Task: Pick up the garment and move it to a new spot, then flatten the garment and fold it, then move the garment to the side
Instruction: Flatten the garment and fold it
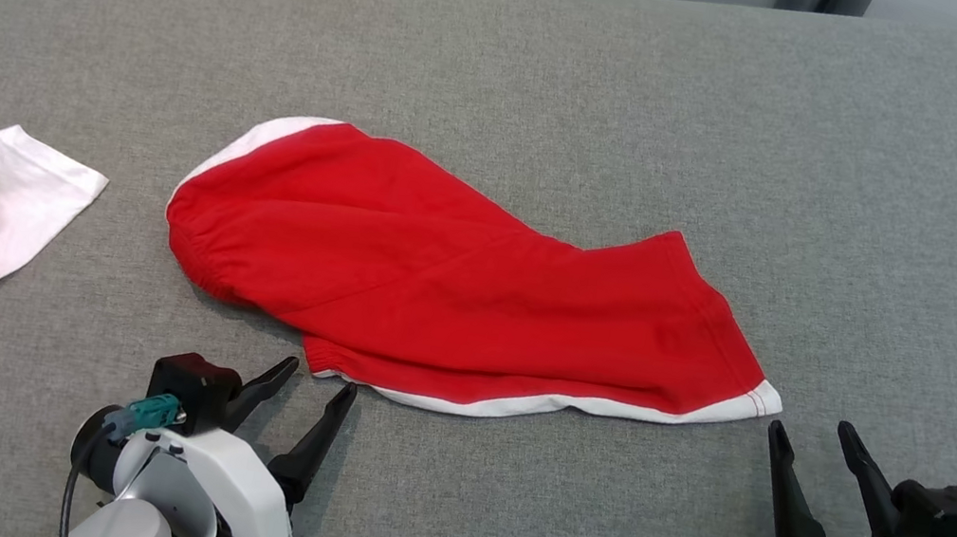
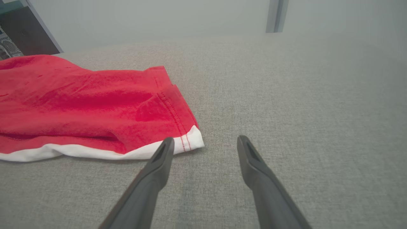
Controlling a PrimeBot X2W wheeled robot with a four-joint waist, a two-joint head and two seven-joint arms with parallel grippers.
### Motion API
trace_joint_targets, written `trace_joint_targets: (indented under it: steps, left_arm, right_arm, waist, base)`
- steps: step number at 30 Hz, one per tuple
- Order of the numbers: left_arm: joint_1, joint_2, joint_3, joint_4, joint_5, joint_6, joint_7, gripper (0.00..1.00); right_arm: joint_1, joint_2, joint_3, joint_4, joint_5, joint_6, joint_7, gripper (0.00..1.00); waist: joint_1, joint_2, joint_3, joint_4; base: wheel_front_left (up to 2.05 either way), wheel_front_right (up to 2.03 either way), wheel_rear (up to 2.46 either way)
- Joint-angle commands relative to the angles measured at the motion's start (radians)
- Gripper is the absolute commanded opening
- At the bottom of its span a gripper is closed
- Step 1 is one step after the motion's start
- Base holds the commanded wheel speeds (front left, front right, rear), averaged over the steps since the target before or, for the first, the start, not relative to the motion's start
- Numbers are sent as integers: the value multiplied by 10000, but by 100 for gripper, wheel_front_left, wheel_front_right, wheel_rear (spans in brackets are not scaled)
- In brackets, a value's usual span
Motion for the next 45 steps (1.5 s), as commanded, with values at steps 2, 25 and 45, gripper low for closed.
trace_joint_targets:
  steps: [2,25,45]
  left_arm:
    - [-513,108,294,41,33,-121,-85,100]
    - [-1431,-275,-55,1773,-99,-759,-825,0]
    - [-85,465,-75,136,-413,-247,-261,0]
  right_arm:
    - [-348,-174,314,-21,100,71,-190,100]
    - [-1728,-253,1578,1726,861,71,-298,0]
    - [-1012,-393,1353,1514,1432,71,-335,100]
  waist:
    - [0,0,116,-41]
    - [0,0,328,-119]
    - [0,0,-178,-38]
  base:
    - [0,0,0]
    - [0,0,0]
    - [0,0,0]
